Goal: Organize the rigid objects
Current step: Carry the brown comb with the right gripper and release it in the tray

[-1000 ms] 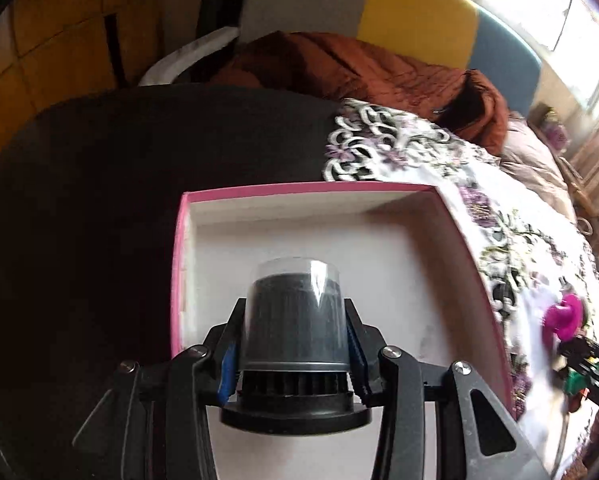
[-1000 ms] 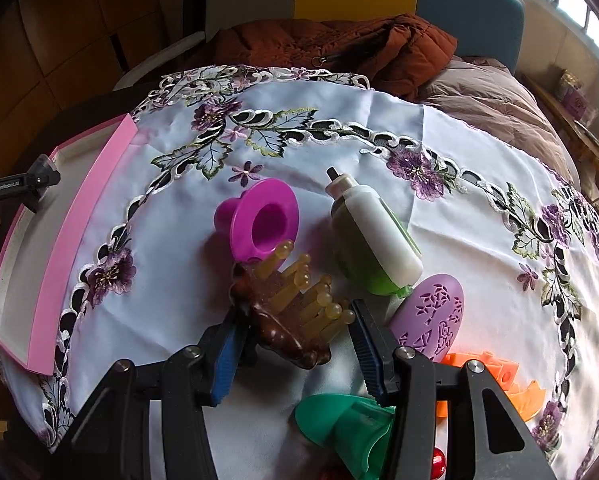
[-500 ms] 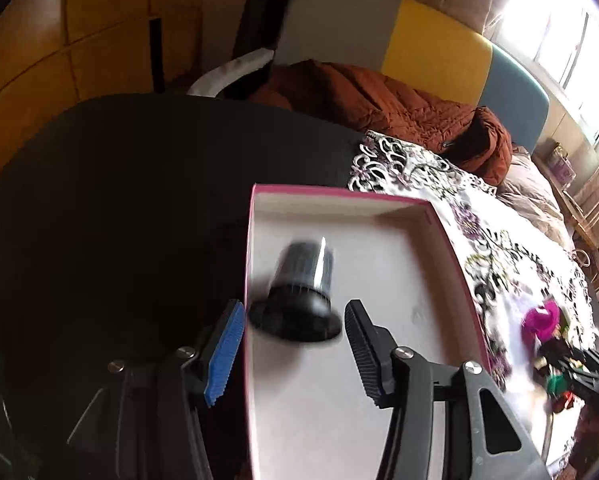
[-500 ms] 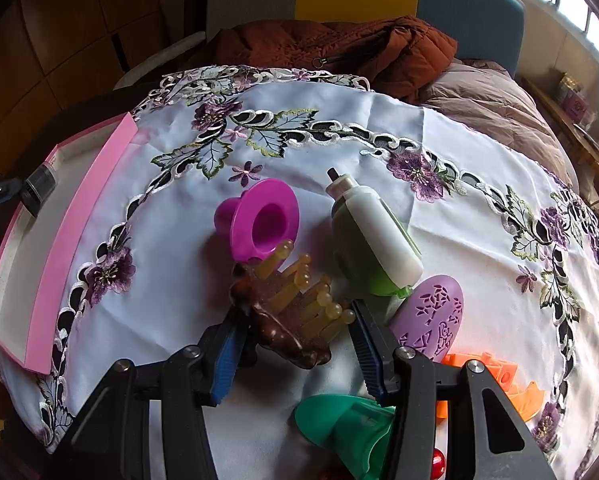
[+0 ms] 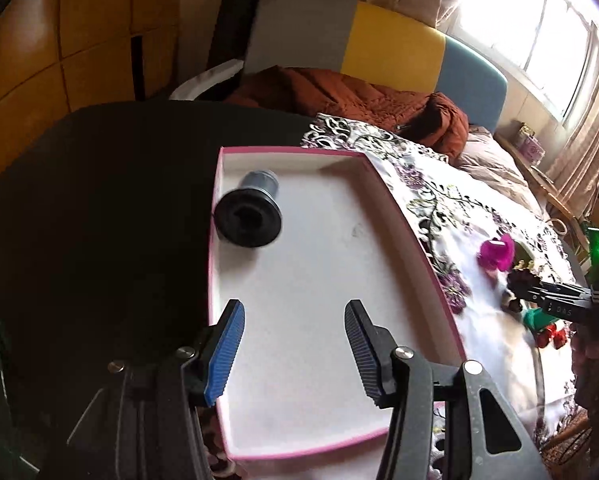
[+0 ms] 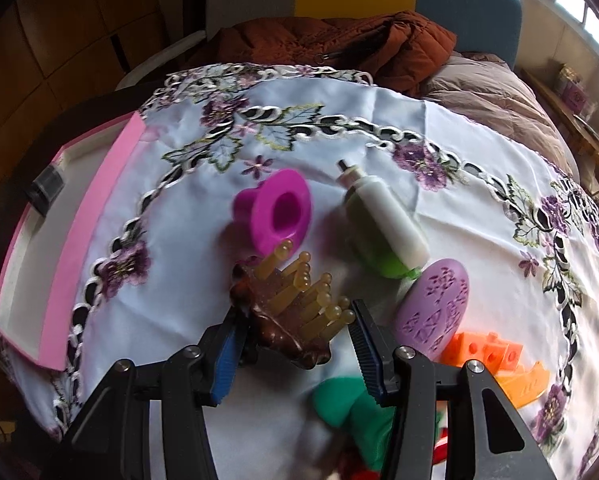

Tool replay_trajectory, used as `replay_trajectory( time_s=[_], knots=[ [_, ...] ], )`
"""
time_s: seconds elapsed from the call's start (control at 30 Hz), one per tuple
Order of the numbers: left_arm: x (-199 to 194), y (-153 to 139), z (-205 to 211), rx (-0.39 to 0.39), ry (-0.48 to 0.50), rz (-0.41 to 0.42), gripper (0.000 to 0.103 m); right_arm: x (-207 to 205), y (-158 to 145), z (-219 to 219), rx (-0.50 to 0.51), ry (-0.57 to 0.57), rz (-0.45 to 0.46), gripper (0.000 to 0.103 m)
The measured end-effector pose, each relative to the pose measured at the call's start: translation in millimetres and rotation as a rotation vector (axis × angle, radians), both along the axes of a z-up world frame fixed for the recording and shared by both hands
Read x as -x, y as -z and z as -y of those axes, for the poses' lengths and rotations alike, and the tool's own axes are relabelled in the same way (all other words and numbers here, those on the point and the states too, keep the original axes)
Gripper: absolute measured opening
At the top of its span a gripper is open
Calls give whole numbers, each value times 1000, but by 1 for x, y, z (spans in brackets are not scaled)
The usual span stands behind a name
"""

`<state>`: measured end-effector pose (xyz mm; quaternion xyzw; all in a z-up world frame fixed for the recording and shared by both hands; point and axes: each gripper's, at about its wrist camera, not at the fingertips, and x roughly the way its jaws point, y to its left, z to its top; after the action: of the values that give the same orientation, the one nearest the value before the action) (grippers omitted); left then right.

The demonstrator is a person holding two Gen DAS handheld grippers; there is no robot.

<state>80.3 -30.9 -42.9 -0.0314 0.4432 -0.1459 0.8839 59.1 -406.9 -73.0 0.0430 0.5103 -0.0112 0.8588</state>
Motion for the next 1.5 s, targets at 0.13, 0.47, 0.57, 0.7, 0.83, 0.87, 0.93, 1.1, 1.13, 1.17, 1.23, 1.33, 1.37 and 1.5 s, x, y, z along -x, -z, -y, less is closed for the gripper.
replay_trajectory(
  time_s=[0.13, 0.47, 0.57, 0.7, 0.83, 0.87, 0.93, 1.1, 1.13, 1.17, 1.23, 1.33, 1.37, 1.5],
  knots=[
    [9, 3, -1, 8, -8, -1, 53, 5, -5, -19, -5, -29, 5, 52],
    [20, 5, -16, 1, -41, 5, 53, 3, -16, -66, -17, -109, 33, 52],
    [23, 4, -21, 8, -50, 9, 53, -2, -24, -78, -29, -124, 58, 52],
    [24, 3, -28, 22, -70, 9, 53, -12, -39, -101, -53, -161, 97, 52],
    [26, 2, -34, 26, -81, 19, 53, -28, -53, -135, -86, -229, 133, 52],
    [27, 2, -35, 24, -83, 20, 53, -33, -55, -146, -93, -249, 137, 52],
    [27, 2, -37, 26, -86, 21, 53, -43, -56, -167, -97, -284, 139, 52],
    [30, 2, -40, 19, -84, 28, 53, -74, -46, -214, -91, -334, 108, 52],
    [30, 2, -40, 19, -82, 27, 53, -80, -43, -220, -87, -335, 101, 52],
    [30, 3, -40, 21, -81, 25, 53, -87, -40, -227, -83, -333, 93, 52],
    [30, 5, -41, 25, -77, 18, 53, -100, -35, -235, -81, -323, 82, 52],
    [29, 8, -42, 30, -78, 8, 53, -119, -24, -247, -63, -305, 62, 52],
    [30, 9, -42, 32, -80, 4, 53, -124, -21, -249, -57, -300, 56, 52],
    [30, 14, -44, 34, -85, -7, 53, -140, -9, -259, -38, -294, 33, 52]
  ],
)
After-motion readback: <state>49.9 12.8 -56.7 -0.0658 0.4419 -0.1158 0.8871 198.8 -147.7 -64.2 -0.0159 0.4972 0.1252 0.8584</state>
